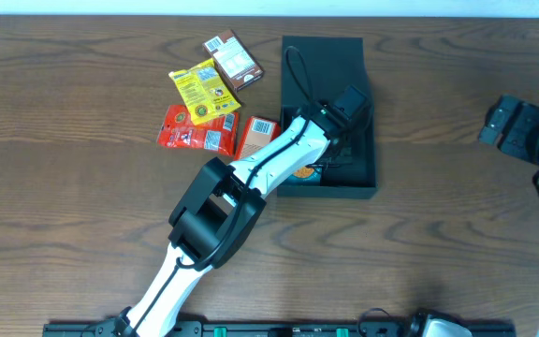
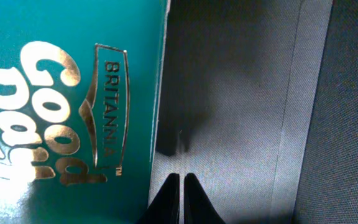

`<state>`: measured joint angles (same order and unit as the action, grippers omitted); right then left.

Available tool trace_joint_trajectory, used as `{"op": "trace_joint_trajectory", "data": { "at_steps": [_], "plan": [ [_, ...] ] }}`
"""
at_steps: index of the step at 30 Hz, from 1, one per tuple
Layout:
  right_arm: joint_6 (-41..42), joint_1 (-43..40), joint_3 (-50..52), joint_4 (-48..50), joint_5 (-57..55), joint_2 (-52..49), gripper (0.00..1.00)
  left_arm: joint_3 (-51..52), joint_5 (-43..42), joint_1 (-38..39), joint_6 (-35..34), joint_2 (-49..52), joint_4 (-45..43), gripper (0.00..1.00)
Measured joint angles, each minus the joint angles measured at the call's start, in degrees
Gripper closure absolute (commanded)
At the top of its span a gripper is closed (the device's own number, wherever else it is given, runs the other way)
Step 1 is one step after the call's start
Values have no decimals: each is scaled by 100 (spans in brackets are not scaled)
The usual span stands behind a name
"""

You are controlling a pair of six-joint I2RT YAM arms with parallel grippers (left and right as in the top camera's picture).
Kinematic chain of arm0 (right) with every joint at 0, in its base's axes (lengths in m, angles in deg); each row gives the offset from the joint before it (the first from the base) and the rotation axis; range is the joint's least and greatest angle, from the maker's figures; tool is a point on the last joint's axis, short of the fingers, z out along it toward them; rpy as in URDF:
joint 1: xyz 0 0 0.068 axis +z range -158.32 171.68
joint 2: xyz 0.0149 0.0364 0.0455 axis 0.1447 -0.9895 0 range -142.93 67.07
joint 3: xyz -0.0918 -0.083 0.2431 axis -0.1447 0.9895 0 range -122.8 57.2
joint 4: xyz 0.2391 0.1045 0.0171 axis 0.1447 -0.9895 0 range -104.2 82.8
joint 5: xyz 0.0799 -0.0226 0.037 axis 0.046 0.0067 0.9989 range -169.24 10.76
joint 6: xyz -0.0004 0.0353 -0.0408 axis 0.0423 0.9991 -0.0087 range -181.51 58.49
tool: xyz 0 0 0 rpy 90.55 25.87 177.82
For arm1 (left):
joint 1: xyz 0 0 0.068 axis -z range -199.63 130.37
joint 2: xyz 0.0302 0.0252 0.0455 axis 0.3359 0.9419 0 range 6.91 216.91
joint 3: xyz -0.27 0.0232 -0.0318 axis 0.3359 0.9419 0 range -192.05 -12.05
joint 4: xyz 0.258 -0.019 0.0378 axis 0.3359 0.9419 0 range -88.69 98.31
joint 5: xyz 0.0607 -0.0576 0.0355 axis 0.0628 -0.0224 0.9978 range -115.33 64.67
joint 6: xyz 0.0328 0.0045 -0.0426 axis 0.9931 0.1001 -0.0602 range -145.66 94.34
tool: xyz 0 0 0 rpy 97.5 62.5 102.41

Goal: Pack container
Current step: 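Carry the teal box into the black box and release it upright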

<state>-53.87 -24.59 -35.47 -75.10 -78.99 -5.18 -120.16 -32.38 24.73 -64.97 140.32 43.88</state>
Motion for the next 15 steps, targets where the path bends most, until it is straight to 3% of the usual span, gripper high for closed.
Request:
{"op": "trace_joint_trajectory", "data": {
  "at_steps": [15],
  "plan": [
    [2,0,0,0,0,0,1,-98,455,0,-1261,0,258,94]
  ]
}}
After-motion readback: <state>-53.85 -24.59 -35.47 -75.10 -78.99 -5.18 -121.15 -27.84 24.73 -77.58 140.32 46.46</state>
